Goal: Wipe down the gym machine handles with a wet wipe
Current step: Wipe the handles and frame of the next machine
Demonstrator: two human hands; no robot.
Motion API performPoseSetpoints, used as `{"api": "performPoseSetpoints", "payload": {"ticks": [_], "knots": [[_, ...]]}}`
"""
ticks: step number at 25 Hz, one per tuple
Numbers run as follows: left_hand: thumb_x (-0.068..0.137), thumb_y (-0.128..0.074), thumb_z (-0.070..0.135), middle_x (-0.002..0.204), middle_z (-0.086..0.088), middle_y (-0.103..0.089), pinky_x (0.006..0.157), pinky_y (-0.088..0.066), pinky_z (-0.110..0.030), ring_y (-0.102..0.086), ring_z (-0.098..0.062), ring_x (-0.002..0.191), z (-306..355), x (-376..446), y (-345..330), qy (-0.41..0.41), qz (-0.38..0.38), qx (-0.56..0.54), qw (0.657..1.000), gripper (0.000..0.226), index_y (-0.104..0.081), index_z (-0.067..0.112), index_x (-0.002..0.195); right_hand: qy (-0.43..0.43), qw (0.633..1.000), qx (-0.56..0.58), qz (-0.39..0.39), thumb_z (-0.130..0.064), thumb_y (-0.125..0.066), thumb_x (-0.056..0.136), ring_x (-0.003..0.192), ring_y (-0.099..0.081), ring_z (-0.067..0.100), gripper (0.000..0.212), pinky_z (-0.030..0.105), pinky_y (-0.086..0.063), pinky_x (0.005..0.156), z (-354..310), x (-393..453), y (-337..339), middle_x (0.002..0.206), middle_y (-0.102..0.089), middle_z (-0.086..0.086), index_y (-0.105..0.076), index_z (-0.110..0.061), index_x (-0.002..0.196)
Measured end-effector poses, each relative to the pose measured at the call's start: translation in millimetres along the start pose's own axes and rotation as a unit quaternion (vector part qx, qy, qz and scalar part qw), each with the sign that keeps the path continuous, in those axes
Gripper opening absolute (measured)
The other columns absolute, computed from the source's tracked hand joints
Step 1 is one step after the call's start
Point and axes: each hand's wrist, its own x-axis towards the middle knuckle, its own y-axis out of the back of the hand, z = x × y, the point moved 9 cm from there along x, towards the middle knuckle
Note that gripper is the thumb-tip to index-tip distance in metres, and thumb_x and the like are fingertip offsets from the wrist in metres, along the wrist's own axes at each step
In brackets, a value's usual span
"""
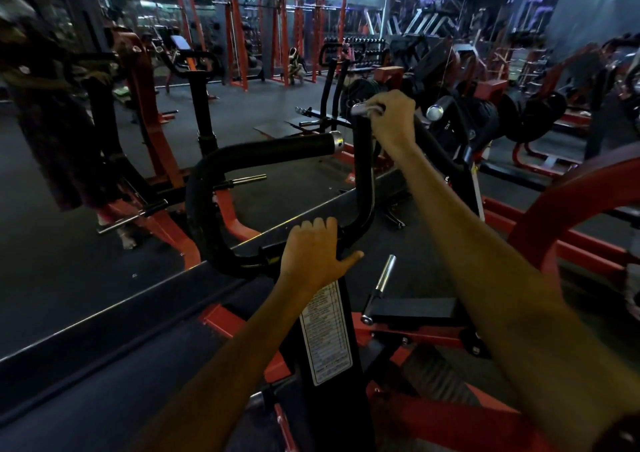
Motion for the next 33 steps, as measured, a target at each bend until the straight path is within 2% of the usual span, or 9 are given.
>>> {"api": "performPoseSetpoints", "payload": {"ticks": [3, 9, 11, 13, 15, 18, 22, 29, 33], "knots": [[0.086, -0.035, 0.072, 0.112, -0.004, -0.057, 0.08, -0.04, -0.027, -0.055, -0.017, 0.098, -0.1, -1.1, -2.8, 0.004, -0.006, 0.004, 1.0, 0.068, -0.047, 0.014, 0.119, 0.023, 0.994, -0.066, -0.086, 0.0, -0.049, 0.09, 0.093, -0.056, 0.011, 0.025, 0.007, -0.033, 0.074, -3.0, 3.2, -20.3, 0.106, -0.063, 0.008, -0.066, -0.002, 0.109], [0.088, -0.032, 0.069, 0.111, -0.004, -0.057, 0.079, -0.04, -0.027, -0.055, -0.016, 0.099, -0.5, 1.3, -2.3, 0.006, 0.005, 0.02, 1.0, 0.065, -0.046, 0.014, 0.119, 0.045, 0.988, -0.083, -0.121, -0.001, -0.053, 0.089, 0.103, -0.058, 0.025, 0.024, 0.016, -0.038, 0.079, 6.4, -37.5, -25.5, 0.111, -0.062, 0.014, -0.069, -0.005, 0.106], [0.089, -0.032, 0.068, 0.111, -0.003, -0.057, 0.08, -0.041, -0.027, -0.055, -0.017, 0.099, 0.3, 0.8, -3.1, 0.006, 0.006, 0.02, 1.0, 0.062, -0.047, 0.015, 0.117, 0.041, 0.981, -0.08, -0.174, -0.003, -0.059, 0.086, 0.097, -0.061, 0.023, 0.019, 0.022, -0.044, 0.085, 7.8, -51.9, -24.7, 0.106, -0.065, 0.016, -0.07, -0.001, 0.102], [0.089, -0.033, 0.067, 0.112, -0.003, -0.057, 0.081, -0.041, -0.028, -0.055, -0.017, 0.099, 0.3, 0.0, -2.9, 0.008, 0.007, 0.017, 1.0, 0.061, -0.047, 0.015, 0.117, 0.019, 0.966, -0.087, -0.242, -0.005, -0.067, 0.081, 0.077, -0.063, 0.01, 0.018, 0.018, -0.048, 0.071, 9.7, -48.5, -25.1, 0.092, -0.067, 0.013, -0.07, 0.002, 0.097], [0.089, -0.034, 0.067, 0.113, -0.003, -0.057, 0.084, -0.041, -0.028, -0.055, -0.016, 0.101, -0.5, 0.4, -2.3, 0.005, 0.007, 0.005, 1.0, 0.06, -0.046, 0.015, 0.118, -0.001, 0.98, -0.062, -0.187, -0.002, -0.067, 0.08, 0.056, -0.059, -0.002, 0.014, 0.007, -0.044, 0.054, 8.7, -19.8, -12.9, 0.079, -0.066, 0.01, -0.07, 0.002, 0.093], [0.09, -0.034, 0.066, 0.113, -0.003, -0.056, 0.085, -0.041, -0.028, -0.055, -0.016, 0.102, -0.4, -0.3, -3.5, 0.004, 0.005, -0.003, 1.0, 0.059, -0.046, 0.015, 0.118, 0.014, 0.997, -0.037, -0.069, 0.003, -0.059, 0.08, 0.076, -0.063, 0.009, 0.018, -0.003, -0.037, 0.058, 0.1, 5.6, 0.2, 0.091, -0.069, 0.014, -0.072, 0.001, 0.093], [0.09, -0.034, 0.066, 0.109, -0.003, -0.057, 0.082, -0.041, -0.028, -0.055, -0.016, 0.098, -0.8, 1.3, -5.5, 0.005, 0.007, 0.007, 1.0, 0.058, -0.047, 0.015, 0.115, 0.025, 0.993, -0.06, -0.095, 0.002, -0.053, 0.086, 0.077, -0.05, 0.006, 0.022, -0.004, -0.031, 0.061, 4.5, -5.3, -12.1, 0.093, -0.064, 0.011, -0.07, -0.001, 0.1], [0.091, -0.033, 0.064, 0.105, -0.003, -0.057, 0.077, -0.04, -0.028, -0.056, -0.017, 0.093, -0.5, 0.6, -3.5, 0.011, 0.014, 0.03, 0.999, 0.056, -0.047, 0.014, 0.112, 0.065, 0.981, -0.086, -0.161, -0.002, -0.054, 0.089, 0.1, -0.059, 0.024, 0.021, 0.014, -0.034, 0.08, 7.4, -48.1, -21.9, 0.107, -0.063, 0.015, -0.068, 0.002, 0.104], [0.091, -0.033, 0.064, 0.105, -0.004, -0.058, 0.077, -0.04, -0.029, -0.056, -0.018, 0.092, 0.0, -0.2, -4.8, 0.008, 0.011, 0.023, 1.0, 0.058, -0.048, 0.013, 0.113, 0.057, 0.982, -0.081, -0.163, -0.004, -0.055, 0.089, 0.097, -0.053, 0.017, 0.021, 0.005, -0.03, 0.074, 14.1, -76.4, -19.6, 0.107, -0.058, 0.011, -0.068, -0.002, 0.106]]}}
